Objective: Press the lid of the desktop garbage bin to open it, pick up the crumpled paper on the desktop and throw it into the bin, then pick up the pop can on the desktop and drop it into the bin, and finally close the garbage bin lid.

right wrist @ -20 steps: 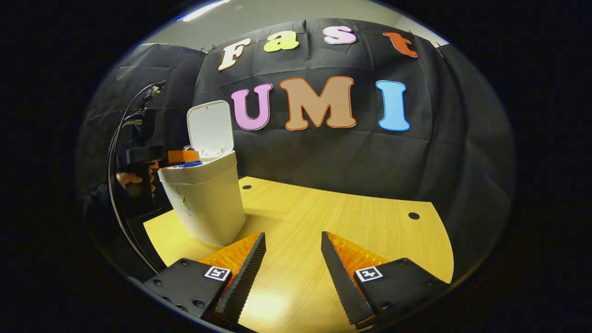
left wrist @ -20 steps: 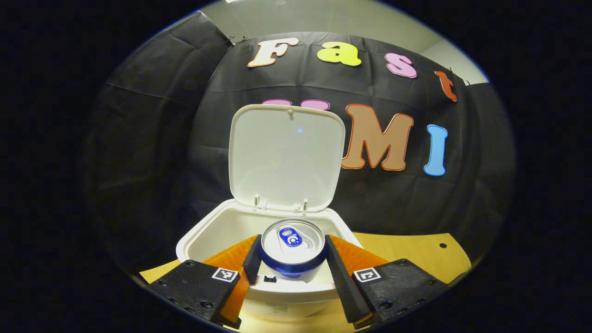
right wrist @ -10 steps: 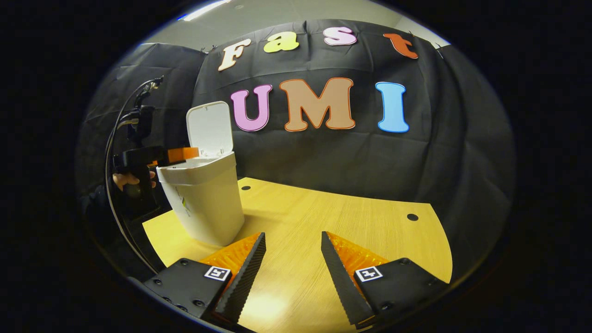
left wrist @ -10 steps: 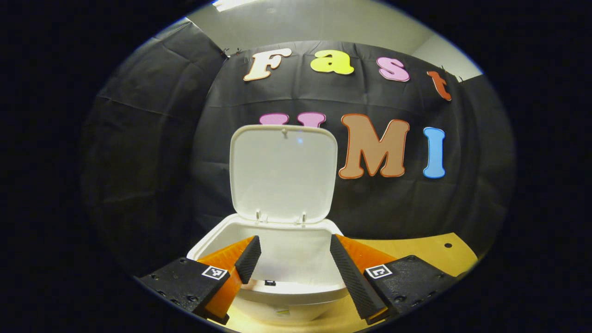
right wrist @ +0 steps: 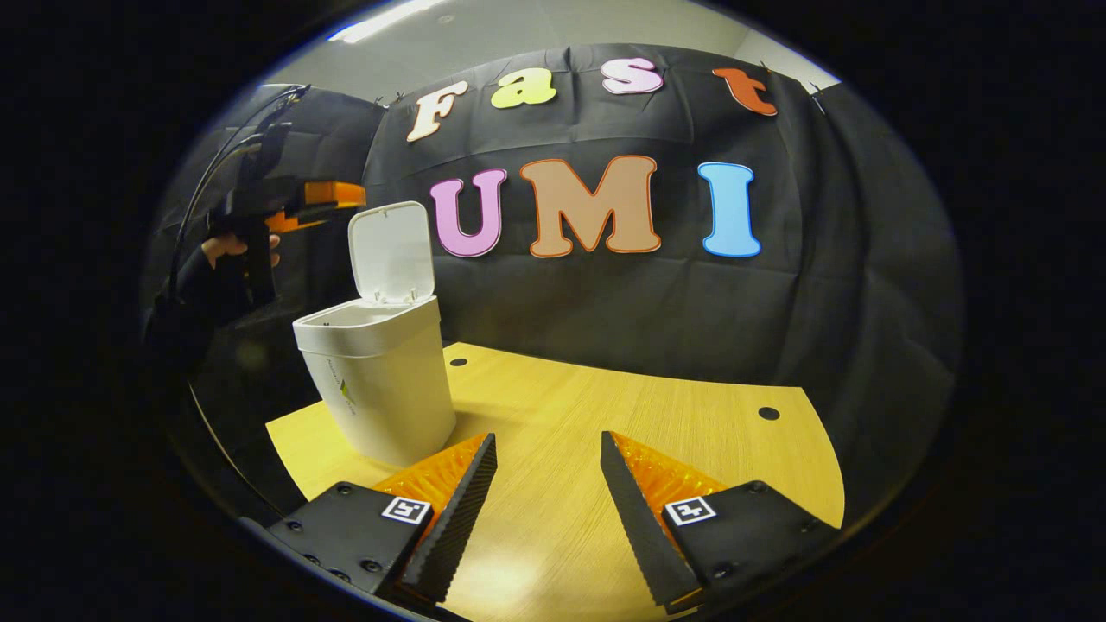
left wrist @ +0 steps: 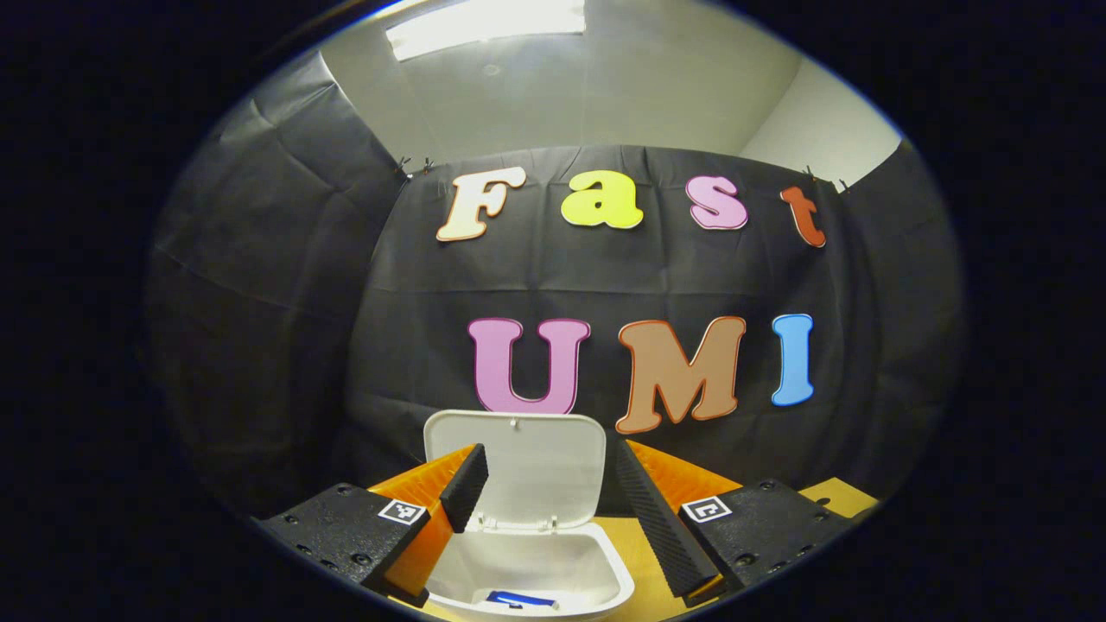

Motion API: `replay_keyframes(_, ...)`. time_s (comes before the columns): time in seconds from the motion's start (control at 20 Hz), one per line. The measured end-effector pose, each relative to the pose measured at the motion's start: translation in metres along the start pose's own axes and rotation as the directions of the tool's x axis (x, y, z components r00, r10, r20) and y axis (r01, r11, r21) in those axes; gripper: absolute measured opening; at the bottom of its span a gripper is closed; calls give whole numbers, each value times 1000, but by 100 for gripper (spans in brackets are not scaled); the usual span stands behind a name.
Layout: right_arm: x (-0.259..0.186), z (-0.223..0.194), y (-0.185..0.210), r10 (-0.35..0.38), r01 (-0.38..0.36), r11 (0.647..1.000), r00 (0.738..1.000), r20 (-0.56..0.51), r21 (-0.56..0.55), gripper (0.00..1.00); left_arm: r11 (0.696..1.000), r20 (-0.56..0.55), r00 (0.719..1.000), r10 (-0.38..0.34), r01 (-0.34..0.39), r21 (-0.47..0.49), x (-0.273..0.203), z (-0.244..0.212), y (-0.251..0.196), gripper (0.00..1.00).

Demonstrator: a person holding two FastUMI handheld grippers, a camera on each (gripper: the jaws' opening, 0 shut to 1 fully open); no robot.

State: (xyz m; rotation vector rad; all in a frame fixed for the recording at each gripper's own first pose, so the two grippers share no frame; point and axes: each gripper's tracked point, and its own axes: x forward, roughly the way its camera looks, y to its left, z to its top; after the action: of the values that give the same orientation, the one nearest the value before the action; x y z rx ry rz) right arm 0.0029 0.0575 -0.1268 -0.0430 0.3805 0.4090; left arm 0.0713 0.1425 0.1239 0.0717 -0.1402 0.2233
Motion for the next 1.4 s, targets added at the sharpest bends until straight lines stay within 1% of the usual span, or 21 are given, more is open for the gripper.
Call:
replay_keyframes(0.15, -3, 1, -3, -15, 14, 1000, 1000, 6, 7, 83, 999, 28, 1000, 5, -6, 37, 24, 23, 6, 92)
replay_keyframes(0.35, -8, 2, -7, -37, 37, 999, 999, 14, 11, 83, 998, 4, 1000, -2, 2, 66, 60, 26, 12, 92)
replay_keyframes(0.4, -9, 1, -8, -43, 43, 999, 999, 13, 13, 83, 998, -12, 1000, 7, -7, 68, 70, 23, 15, 91)
replay_keyframes(0.5, -12, -3, -12, -53, 53, 998, 999, 5, 19, 83, 997, -40, 999, 26, -23, 71, 88, 14, 21, 92)
replay_keyframes(0.6, -15, -5, -17, -66, 66, 998, 998, 2, 21, 83, 998, -78, 997, 23, -18, 62, 105, 3, 20, 91)
replay_keyframes(0.7, -17, -7, -19, -76, 76, 997, 997, -1, 20, 83, 998, -115, 993, 31, -25, 56, 118, -9, 23, 92)
replay_keyframes(0.85, -18, -8, -20, -84, 84, 996, 996, -6, 15, 83, 999, -174, 984, 30, -22, 44, 129, -31, 22, 91)
replay_keyframes(0.9, -18, -8, -21, -85, 85, 996, 996, -7, 13, 83, 999, -205, 978, 25, -18, 38, 130, -42, 20, 91)
replay_keyframes(0.95, -18, -8, -21, -87, 87, 996, 996, -7, 11, 83, 998, -209, 977, 32, -22, 52, 128, -42, 24, 91)
replay_keyframes(1.05, -15, -7, -22, -85, 85, 996, 996, -8, 13, 83, 999, -208, 978, 12, -5, 35, 127, -38, 17, 94)
replay_keyframes(1.1, -15, -7, -21, -81, 81, 997, 997, -8, 14, 83, 999, -221, 975, 12, -4, 38, 124, -39, 17, 94)
replay_keyframes(1.2, -11, -4, -19, -70, 70, 997, 998, -3, 12, 83, 999, -221, 975, 7, 2, 41, 113, -39, 16, 96)
replay_keyframes(1.4, -3, -1, -12, -38, 38, 999, 999, 1, 4, 83, 999, -212, 977, 8, 2, 45, 85, -39, 13, 95)
